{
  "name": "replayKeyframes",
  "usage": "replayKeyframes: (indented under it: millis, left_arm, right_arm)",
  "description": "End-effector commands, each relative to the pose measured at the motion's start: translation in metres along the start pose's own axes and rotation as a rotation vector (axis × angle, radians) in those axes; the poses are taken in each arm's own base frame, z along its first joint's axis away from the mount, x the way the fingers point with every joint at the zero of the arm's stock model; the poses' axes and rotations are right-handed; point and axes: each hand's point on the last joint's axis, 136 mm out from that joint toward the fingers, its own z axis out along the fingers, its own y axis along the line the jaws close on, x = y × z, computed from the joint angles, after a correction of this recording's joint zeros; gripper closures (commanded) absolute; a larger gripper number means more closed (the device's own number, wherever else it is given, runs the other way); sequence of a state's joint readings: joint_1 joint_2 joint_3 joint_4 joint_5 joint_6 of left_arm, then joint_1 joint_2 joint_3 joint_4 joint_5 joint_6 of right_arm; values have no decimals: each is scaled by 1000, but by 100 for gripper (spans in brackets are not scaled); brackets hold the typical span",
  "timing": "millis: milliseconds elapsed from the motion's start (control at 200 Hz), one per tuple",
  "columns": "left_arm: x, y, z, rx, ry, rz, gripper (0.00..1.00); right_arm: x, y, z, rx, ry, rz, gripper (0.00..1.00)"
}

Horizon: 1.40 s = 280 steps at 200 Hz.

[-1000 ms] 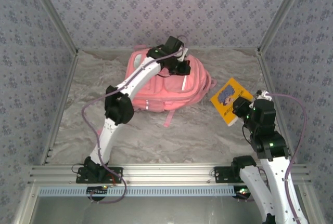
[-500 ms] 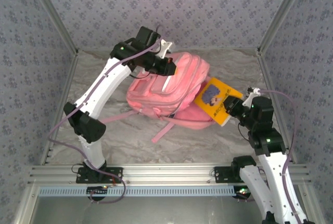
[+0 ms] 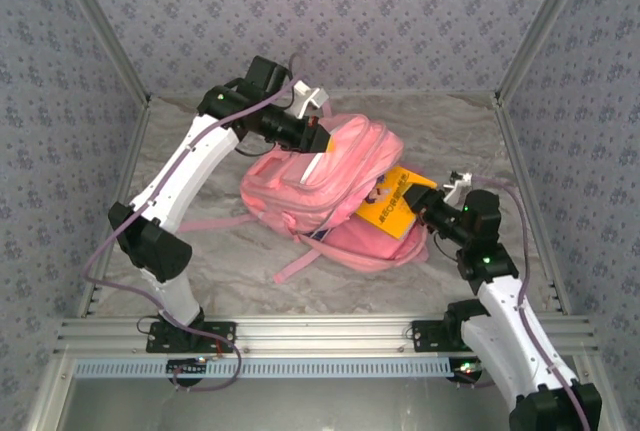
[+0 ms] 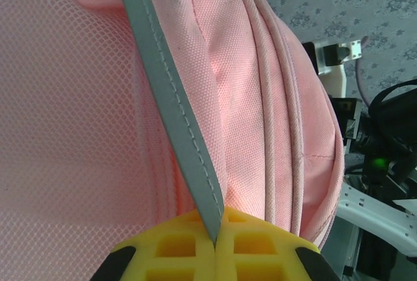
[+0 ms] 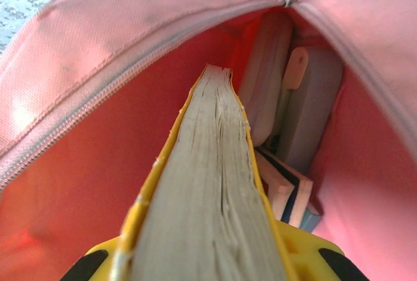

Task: Pack the student bag
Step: Place the book in the student bag.

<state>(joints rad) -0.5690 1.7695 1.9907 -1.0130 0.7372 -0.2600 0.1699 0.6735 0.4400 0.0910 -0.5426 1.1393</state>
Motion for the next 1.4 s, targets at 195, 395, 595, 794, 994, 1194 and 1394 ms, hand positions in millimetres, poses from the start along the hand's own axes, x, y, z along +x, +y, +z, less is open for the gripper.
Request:
replayKeyframes:
  millis: [195,395,595,794,994,1194,1394]
  left_arm:
    - [-24,-62,-35,194,-129,152,100]
    - [-26,-68,-35,230,-137,145,100]
    - [-28,-71,-36,254,-157,145,100]
    - [-30,-61,-29,260,-171,104,100]
    - [-32,-39,-31,227,-209,47,100]
    - [-38,-11,-45,201,-294,-24,100]
    - [-38,15,-55,137,-349,-78,100]
  right_arm:
    - [8,47,34,-102,-16,-90,100]
    - [17,36,70,32,-66,-170,100]
    - [29,37,125,4,-51,-196,100]
    - [59,8,176,35,12,-199,82]
    - [55,-18,168,25,13,-126,35]
    - [42,-4,131,36,-16,-301,20]
    - [21,-4,82,130,-97,-394,22]
